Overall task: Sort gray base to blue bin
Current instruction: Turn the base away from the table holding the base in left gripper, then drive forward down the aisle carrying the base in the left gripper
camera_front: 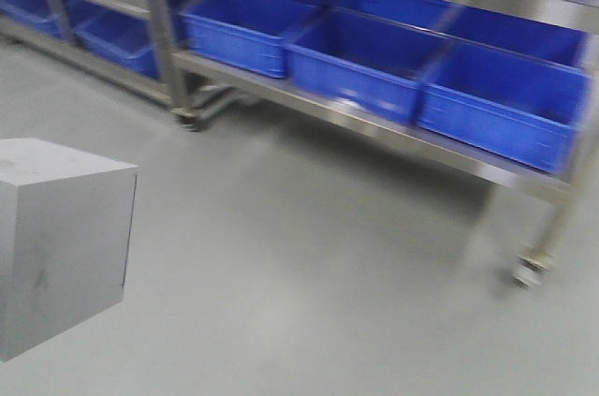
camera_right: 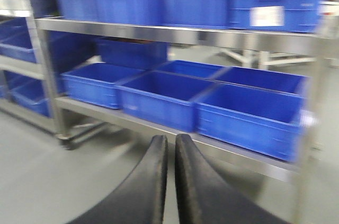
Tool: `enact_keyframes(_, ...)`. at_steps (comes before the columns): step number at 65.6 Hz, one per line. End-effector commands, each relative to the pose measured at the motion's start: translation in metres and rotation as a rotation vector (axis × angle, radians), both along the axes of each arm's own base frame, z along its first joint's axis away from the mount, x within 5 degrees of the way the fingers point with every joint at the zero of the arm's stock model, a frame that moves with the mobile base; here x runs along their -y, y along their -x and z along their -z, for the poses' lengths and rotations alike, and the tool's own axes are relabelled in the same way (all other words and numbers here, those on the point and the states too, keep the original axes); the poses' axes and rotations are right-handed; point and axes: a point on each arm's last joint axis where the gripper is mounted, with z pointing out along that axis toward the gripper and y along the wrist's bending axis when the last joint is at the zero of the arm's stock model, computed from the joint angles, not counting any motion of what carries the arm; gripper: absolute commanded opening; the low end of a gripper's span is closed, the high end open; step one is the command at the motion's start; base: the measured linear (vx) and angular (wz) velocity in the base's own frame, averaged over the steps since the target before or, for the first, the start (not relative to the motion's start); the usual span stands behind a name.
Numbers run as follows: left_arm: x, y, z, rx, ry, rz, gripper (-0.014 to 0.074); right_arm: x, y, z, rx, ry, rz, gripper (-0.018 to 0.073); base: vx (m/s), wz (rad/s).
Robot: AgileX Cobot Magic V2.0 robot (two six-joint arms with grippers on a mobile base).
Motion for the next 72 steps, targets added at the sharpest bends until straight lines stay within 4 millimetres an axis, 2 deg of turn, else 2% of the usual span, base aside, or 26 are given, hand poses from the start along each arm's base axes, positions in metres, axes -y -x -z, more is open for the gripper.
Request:
enact_keyframes(1,-0.0008,0.0019,-0.0192,0.111,0.075,0.004,-0.0005,0.0001,0.0007,-0.0069,0.081,0.013,0.003,-0.0004,0.22,0.78)
enact_keyframes(72,-0.0008,0.0019,-0.0192,0.111,0.075,0.004,-0.0005,0.0001,0.0007,-0.0069,0.081,0.013,0.003,-0.0004,0.24,0.61)
